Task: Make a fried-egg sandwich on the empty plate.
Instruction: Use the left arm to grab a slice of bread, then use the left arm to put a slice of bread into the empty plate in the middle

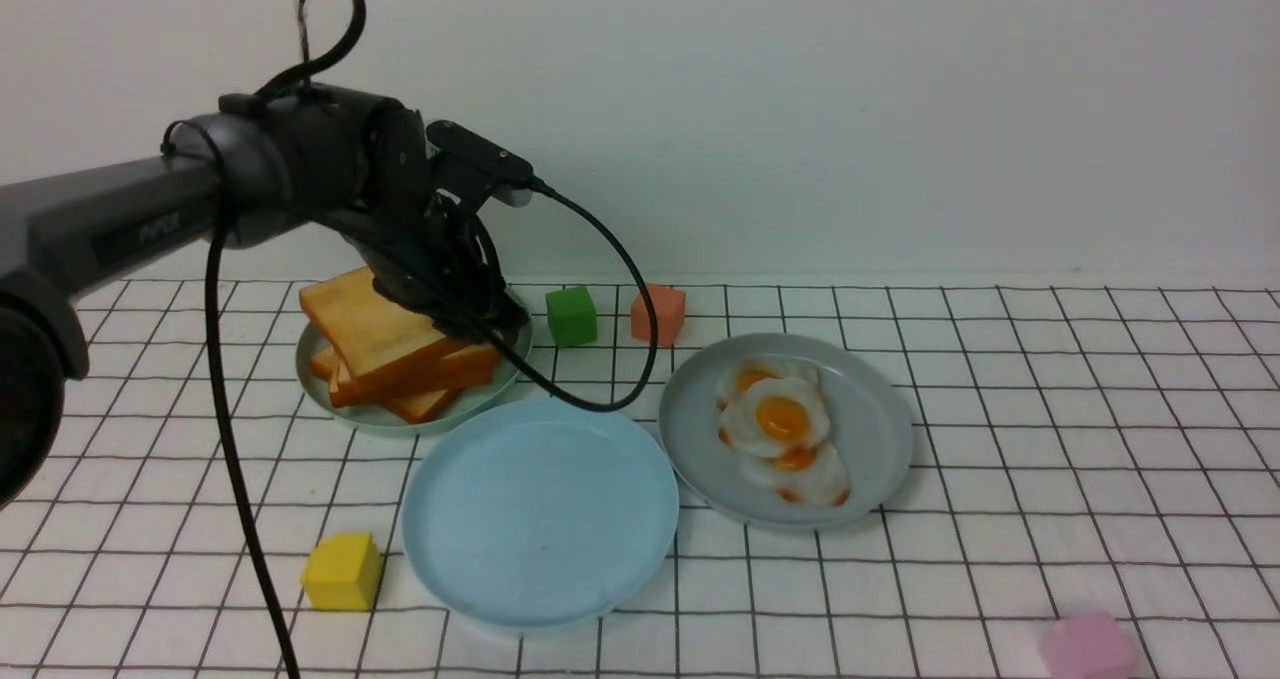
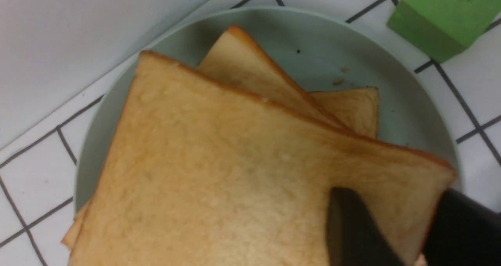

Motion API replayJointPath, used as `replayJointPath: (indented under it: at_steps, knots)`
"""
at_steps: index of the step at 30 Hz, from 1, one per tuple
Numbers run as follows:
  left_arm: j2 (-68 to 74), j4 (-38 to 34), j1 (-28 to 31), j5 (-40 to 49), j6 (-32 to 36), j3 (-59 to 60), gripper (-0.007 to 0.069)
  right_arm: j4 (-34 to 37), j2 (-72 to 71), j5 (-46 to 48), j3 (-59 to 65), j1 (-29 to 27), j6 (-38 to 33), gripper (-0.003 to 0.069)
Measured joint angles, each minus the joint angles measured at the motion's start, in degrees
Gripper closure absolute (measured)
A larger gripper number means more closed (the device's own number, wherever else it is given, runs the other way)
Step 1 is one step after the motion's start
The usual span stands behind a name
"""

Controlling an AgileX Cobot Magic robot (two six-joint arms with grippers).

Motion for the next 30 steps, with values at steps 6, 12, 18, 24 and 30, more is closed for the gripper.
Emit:
replayJointPath:
  at_steps: [6,12,18,24,30]
  knots:
    - [-1.28,0.89,-0.05,2.39,0.14,-0.44,0.0585,0.98,0.0,0.28,0.0,0.0,0.0,0.0651]
    - [-9.41,1.41,-1.85,9.77,-3.75,0.16,0.0582,0.98,0.0,0.28,0.0,0.0,0.0,0.0649]
    - [-21.33,2.87,-13.27,13.03,-9.37,8.85,0.0582,0.98,-0.23,0.38,0.0,0.0,0.0,0.0643]
    - [-20.42,4.24,-19.34,10.57,-12.72,17.98,0.0582,0.98,-1.63,0.45,0.0,0.0,0.0,0.0641]
    - [-17.7,4.28,-20.07,4.33,-13.23,19.64,0.0582,0.98,-2.24,1.35,0.0,0.0,0.0,0.0637]
